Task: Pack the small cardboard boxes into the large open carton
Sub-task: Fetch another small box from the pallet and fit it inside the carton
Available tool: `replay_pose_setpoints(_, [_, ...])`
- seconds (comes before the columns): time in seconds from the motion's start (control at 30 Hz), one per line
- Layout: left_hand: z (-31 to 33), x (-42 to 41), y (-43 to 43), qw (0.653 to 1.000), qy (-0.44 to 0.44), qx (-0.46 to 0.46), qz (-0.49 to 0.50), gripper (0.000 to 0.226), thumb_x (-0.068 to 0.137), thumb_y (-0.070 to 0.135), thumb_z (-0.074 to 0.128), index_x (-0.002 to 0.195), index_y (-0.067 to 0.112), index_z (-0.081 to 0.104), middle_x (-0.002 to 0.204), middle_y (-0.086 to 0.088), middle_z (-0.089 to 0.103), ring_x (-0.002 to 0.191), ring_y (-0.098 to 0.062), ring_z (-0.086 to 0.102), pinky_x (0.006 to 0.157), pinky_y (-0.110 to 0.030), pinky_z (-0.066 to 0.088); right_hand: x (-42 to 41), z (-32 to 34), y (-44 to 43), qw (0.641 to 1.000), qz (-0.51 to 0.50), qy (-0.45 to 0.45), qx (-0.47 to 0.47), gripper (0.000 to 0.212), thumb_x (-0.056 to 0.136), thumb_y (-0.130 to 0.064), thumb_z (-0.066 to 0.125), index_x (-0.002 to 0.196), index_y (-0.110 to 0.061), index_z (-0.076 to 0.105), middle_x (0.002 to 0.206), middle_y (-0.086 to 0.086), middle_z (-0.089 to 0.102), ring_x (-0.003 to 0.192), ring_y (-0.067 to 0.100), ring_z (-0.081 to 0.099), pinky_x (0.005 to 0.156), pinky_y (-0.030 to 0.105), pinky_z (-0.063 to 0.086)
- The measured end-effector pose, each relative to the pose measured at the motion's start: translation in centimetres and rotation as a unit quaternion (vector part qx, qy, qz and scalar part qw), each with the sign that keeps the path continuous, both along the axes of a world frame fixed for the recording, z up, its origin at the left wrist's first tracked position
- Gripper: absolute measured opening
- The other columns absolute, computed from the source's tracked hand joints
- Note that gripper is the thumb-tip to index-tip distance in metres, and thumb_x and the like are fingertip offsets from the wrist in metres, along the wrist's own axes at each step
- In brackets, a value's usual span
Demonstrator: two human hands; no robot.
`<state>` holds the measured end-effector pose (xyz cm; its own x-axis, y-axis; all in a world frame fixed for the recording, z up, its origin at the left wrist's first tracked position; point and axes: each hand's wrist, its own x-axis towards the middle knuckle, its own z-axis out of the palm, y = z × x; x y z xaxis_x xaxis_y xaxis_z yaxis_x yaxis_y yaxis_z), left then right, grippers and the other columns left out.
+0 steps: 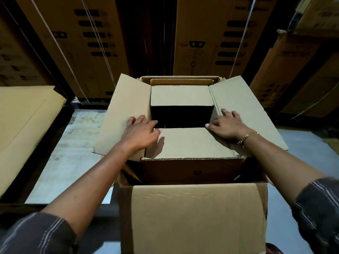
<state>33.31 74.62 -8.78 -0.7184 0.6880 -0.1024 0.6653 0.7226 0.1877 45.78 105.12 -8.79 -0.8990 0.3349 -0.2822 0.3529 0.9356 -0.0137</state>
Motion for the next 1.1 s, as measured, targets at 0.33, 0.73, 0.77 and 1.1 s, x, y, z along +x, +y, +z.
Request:
replay_pose_setpoints(0.33, [5.5,-0.3,-3.0,0.824,-0.45,0.309,0.151,0.061,0.098,0.054,0.037,0.088,0.009,0.077,0.084,-0.003,0.077,0.095,-0.024,0.061,0.1,-0.047,0.032,4.9,7.6,0.7,0.876,-0.156,0.034,-0.454,0.046,0.094,-0.066,0.049,0.111,-0.028,0.066,0.098,0.007,0.071,0.088,0.021,0.064,0.089,0.037,0.043])
replay_pose_setpoints(0.73, [1.9,5.4,-1.9,0.968,-0.232,-0.093,-0.029,0.076,0.084,0.089,0.03,0.137,0.042,0.057,0.155,0.007,0.048,0.152,-0.022,0.026,0.114,-0.063,-0.018,9.9,5.7,-3.8,0.94,-0.008,-0.185,-0.287,0.052,0.08,-0.084,0.055,0.095,-0.04,0.077,0.113,-0.011,0.068,0.118,0.015,0.06,0.103,0.035,0.044])
replay_pose_setpoints(0.77, [1.4,6.3,-1.7,0.972,-0.214,-0.094,-0.027,0.082,0.082,0.091,0.024,0.137,0.041,0.058,0.155,0.006,0.047,0.153,-0.022,0.024,0.113,-0.064,-0.022,10.0,5.4,-4.5,0.959,-0.009,-0.177,-0.222,0.071,0.078,-0.091,0.044,0.115,-0.038,0.074,0.136,-0.007,0.061,0.139,0.019,0.046,0.116,0.043,0.032])
replay_pose_setpoints(1.1, [-1.8,10.4,-2.2,0.997,-0.028,-0.065,-0.009,0.096,0.081,0.092,0.005,0.095,0.027,0.074,0.101,0.004,0.072,0.123,-0.018,0.056,0.116,-0.06,-0.02,11.6,-2.1,-7.2,0.999,0.018,0.022,-0.019,0.09,0.077,-0.096,0.001,0.082,-0.038,0.07,0.117,-0.013,0.069,0.148,0.011,0.031,0.114,0.069,-0.014])
